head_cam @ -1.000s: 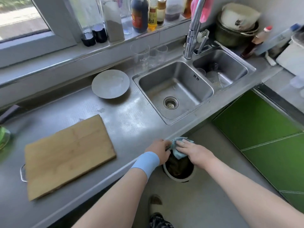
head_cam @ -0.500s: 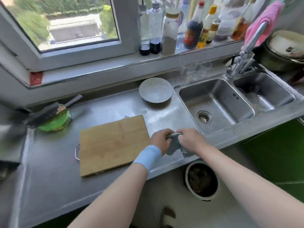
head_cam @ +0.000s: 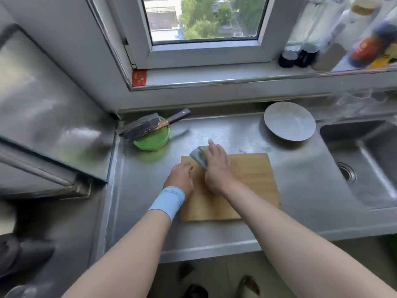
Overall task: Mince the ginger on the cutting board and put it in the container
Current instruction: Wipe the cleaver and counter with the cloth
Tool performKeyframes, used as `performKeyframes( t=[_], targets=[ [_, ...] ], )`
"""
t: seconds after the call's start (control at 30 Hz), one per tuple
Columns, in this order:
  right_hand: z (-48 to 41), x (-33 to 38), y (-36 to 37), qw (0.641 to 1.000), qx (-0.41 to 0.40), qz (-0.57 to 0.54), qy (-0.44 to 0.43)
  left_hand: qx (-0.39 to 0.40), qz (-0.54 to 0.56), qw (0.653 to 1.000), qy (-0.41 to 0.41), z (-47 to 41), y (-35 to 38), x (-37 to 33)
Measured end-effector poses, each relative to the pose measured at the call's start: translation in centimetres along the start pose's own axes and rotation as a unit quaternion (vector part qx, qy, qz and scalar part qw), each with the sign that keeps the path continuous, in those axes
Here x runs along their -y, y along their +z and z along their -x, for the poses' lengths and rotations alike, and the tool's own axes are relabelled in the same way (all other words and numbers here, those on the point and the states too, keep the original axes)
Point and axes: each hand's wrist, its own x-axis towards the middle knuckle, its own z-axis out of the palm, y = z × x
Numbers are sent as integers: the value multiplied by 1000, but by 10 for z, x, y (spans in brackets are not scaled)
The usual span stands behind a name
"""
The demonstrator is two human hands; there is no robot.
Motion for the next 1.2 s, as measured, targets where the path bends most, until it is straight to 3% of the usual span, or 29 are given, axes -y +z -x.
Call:
performKeyframes(
  t=[0.07,0.1,0.27,0.33,0.4,0.47,0.6,0.73,0.83,0.9,1.0,1.1,1.2],
  targets=[
    [-10,10,31,986,132,99,-25,39,-33,999,19,-5,8,17],
    [-14,10,43,980,161,115,-29,37,-41,998,27,-5,11,23],
    [-8,-41,55,977,86,180,-77,17,-52,997,46,-5,13,34],
    [1,-88,38,981,29,190,38,30,-28,998,51,-5,8,36],
    [17,-132,8,965,8,154,210,46,-4,997,59,-6,4,39],
    [30,-145,-15,953,-40,89,286,54,42,997,39,-8,-2,39],
    [19,-82,-7,974,-146,-11,172,-30,252,962,-104,-5,-14,38],
    [-7,14,29,992,-117,-38,-23,-178,354,902,-172,5,-26,50],
    [-33,58,39,993,-86,-51,-59,-233,349,886,-195,10,-40,69],
    [-53,73,42,996,-49,-9,-76,-247,322,896,-179,13,-46,83],
    [-65,87,64,983,79,153,-63,-240,257,924,-150,17,-49,103],
    [-45,103,99,951,152,265,-47,-149,157,973,-80,27,-46,117],
    [-13,122,120,950,144,277,-25,-53,101,993,-41,44,-30,130]
  ],
)
